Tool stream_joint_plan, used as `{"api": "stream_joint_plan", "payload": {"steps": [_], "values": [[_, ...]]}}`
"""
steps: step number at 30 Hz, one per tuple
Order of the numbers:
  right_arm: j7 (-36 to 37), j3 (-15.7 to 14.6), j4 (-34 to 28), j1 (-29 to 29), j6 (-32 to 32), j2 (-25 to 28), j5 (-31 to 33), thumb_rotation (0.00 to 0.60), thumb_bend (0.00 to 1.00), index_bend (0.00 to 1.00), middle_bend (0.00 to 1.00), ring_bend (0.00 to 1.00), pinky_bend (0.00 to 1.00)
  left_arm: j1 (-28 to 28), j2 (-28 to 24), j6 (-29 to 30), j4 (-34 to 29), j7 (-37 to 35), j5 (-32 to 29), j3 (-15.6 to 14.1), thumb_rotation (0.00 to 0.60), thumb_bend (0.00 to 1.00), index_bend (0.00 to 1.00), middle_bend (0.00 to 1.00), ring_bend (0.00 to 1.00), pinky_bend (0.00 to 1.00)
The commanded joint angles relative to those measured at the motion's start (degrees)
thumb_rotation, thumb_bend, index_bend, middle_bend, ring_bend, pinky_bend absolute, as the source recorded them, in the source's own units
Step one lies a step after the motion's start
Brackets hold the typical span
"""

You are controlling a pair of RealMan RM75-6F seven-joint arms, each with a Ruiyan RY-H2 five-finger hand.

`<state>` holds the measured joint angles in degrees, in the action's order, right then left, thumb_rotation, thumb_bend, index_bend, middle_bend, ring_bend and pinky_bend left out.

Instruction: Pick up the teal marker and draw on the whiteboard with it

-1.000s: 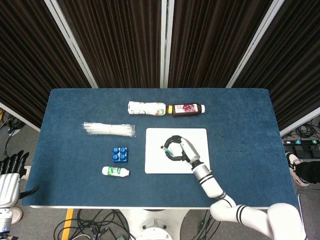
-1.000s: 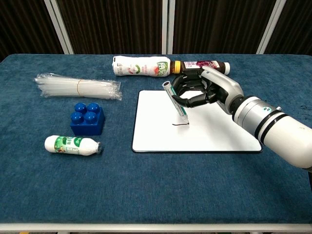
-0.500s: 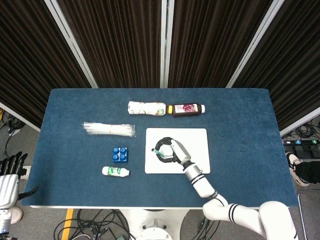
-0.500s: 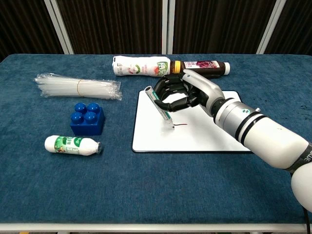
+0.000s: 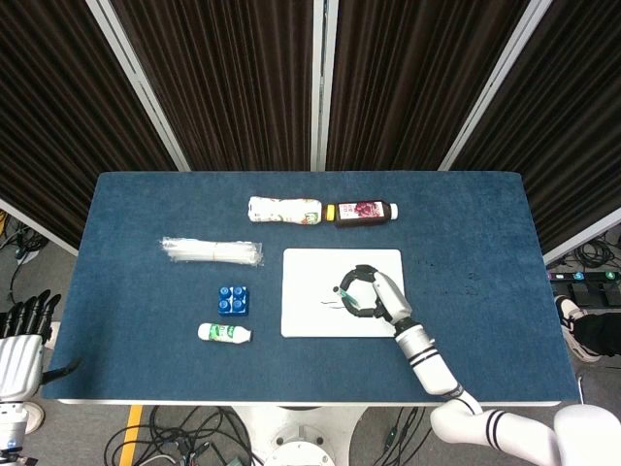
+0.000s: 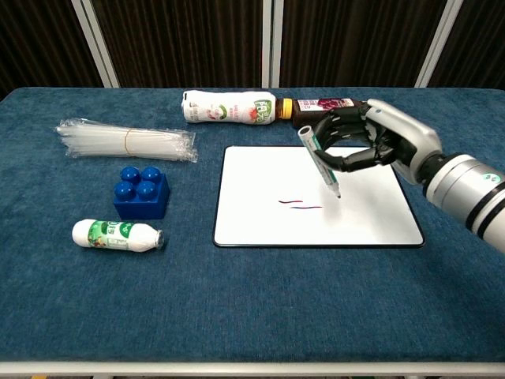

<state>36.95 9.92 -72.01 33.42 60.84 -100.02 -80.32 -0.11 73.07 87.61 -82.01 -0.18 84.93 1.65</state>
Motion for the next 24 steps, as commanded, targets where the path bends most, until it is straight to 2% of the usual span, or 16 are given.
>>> {"api": "stream_joint_plan", "payload": {"steps": [1,8,13,15,18,24], "values": [[-0.49,-0.14,-2.88,-1.20,2.12,3.05,-1.45,0.600,0.52,0.63,0.57,0.33,0.15,-0.02,-0.15,0.01,-0.20,0.10,0.05,-0.02,0.600,0.00,0.01,0.00,0.00,0.00],[-3.17,0.56,-3.71,-1.73,2.32,5.14,-0.15,0.600,0.52,0.62,0.57,0.33,0.15,-0.14,-0.24,-0.56,-0.51,0.30,-0.22,-0.15,0.600,0.00,0.01,0.00,0.00,0.00],[-3.70,-0.19,-3.49,-1.51,1.26,5.31,-0.43,0.600,0.52,0.63,0.57,0.33,0.15,-0.11,-0.41,-0.41,-0.61,0.27,-0.30,-0.06,0.600,0.00,0.01,0.00,0.00,0.00],[-6.72,-0.91,-2.44,-1.54,1.40,6.29,-1.16,0.600,0.52,0.63,0.57,0.33,0.15,-0.06,-0.43,-0.56,-0.61,0.19,-0.39,-0.16,0.600,0.00,0.01,0.00,0.00,0.00],[-16.89,-2.75,0.15,-1.29,1.14,9.06,-2.70,0.600,0.52,0.62,0.57,0.33,0.14,-0.14,-0.36,-1.01,-0.63,0.19,-0.48,-0.34,0.600,0.00,0.01,0.00,0.00,0.00],[-45.82,-5.88,2.15,-0.62,-0.94,14.97,-3.50,0.600,0.51,0.63,0.56,0.30,0.09,-0.41,-0.33,-1.33,-0.79,0.38,-0.42,-0.32,0.600,0.00,0.01,0.00,0.00,0.00]]}}
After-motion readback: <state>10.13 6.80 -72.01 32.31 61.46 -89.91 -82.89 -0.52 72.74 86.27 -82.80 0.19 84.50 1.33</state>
